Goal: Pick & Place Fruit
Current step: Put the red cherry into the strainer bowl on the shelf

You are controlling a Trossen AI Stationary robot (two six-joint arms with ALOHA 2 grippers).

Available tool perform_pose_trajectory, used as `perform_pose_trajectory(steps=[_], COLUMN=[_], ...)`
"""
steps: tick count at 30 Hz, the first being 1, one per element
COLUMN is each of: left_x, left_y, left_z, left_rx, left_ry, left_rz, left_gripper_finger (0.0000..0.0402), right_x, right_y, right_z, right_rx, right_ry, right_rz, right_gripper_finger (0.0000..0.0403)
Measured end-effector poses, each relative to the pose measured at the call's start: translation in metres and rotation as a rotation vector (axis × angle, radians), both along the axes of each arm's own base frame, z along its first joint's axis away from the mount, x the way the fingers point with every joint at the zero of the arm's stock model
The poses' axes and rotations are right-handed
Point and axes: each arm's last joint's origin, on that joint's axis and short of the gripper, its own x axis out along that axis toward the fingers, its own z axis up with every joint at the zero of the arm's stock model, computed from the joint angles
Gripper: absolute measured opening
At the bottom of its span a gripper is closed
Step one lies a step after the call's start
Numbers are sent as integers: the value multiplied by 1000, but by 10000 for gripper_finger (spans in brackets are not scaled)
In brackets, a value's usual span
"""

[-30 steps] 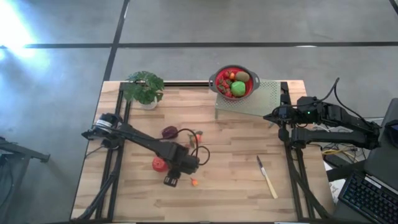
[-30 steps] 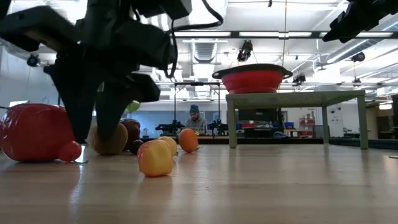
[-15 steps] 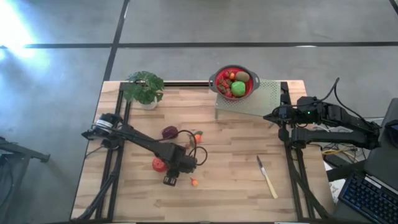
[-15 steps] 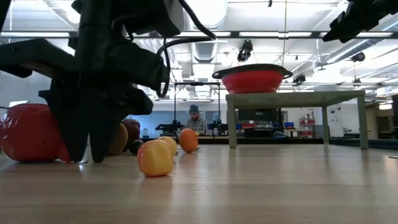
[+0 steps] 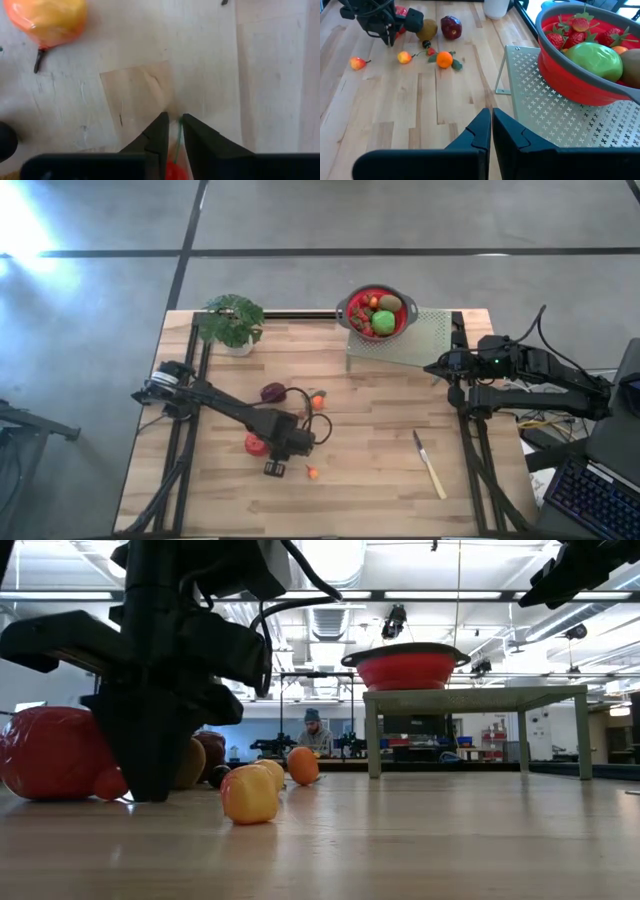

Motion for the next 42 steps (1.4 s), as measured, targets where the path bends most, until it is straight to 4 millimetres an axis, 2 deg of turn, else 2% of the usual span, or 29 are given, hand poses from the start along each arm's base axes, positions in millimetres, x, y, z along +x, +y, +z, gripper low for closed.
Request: perform_pose_trajectory(steps=[13,21,35,42], left_x=[-1,2,30,46], left_y=[-1,-1,2,14], left_z=[-1,2,37,57], left_rx=[0,12,-16,26], left_ry=[9,1,-139,-233], left_rz=[2,-24,-53,-65], left_gripper_finger=[6,3,1,1], right_x=[0,0,0,0], right_y=[0,0,0,0], right_z=[0,0,0,0], right_rx=[0,0,0,0], right_ry=[0,0,0,0], right_rz=[0,0,0,0], right_gripper_finger=[13,13,13,13])
